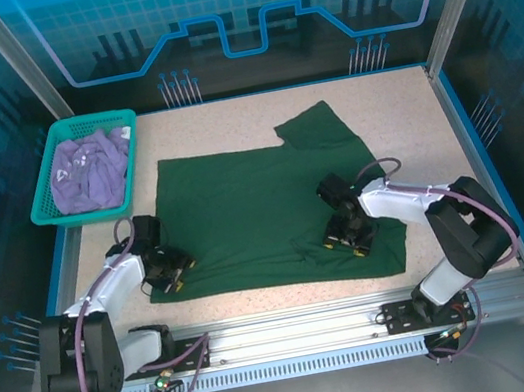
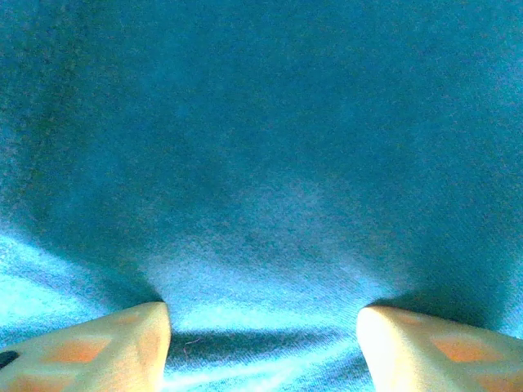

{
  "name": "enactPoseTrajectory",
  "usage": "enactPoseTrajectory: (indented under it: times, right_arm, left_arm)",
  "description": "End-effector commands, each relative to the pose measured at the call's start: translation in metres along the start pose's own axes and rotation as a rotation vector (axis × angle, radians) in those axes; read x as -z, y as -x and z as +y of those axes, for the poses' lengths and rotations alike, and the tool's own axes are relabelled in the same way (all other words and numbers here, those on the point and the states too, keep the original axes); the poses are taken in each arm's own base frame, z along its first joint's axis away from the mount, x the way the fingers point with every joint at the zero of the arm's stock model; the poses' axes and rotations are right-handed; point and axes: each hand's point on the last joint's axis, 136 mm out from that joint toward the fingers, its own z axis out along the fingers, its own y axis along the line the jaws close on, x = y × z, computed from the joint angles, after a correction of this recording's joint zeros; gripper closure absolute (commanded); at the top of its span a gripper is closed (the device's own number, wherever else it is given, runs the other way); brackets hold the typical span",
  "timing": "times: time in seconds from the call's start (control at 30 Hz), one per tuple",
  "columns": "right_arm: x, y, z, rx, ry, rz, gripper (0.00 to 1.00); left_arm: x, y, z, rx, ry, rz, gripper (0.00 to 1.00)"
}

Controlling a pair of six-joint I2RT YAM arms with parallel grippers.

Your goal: Fold and stack the t-shirts

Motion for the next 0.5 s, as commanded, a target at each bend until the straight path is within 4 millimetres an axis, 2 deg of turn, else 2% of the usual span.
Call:
enactPoseTrajectory:
  times: [0.0,0.13,0.2,0.33,0.47]
  right_arm:
    - [-0.009,-0.021,-0.043,-0.017,-0.166,0.062,0.33]
    - [0.009,-0.005,-0.027,0.029,-0.122,0.015,0.31]
    - [0.025,0.009,-0.013,0.047,-0.083,-0.033,0.26]
    - [0.074,0.049,0.026,0.093,0.042,-0.171,0.21]
    - [0.119,0.101,0.058,0.104,0.166,-0.318,0.17]
  left_arm:
    - [0.003,-0.014,0.018,0.023,0.065,0.062,0.48]
    - [0.018,-0.005,-0.011,-0.045,-0.005,0.054,0.4]
    - [0.032,0.006,-0.031,-0.098,-0.036,0.022,0.35]
    - [0.064,0.031,-0.092,-0.247,-0.116,-0.047,0.23]
    - [0.078,0.049,-0.158,-0.373,-0.149,-0.064,0.16]
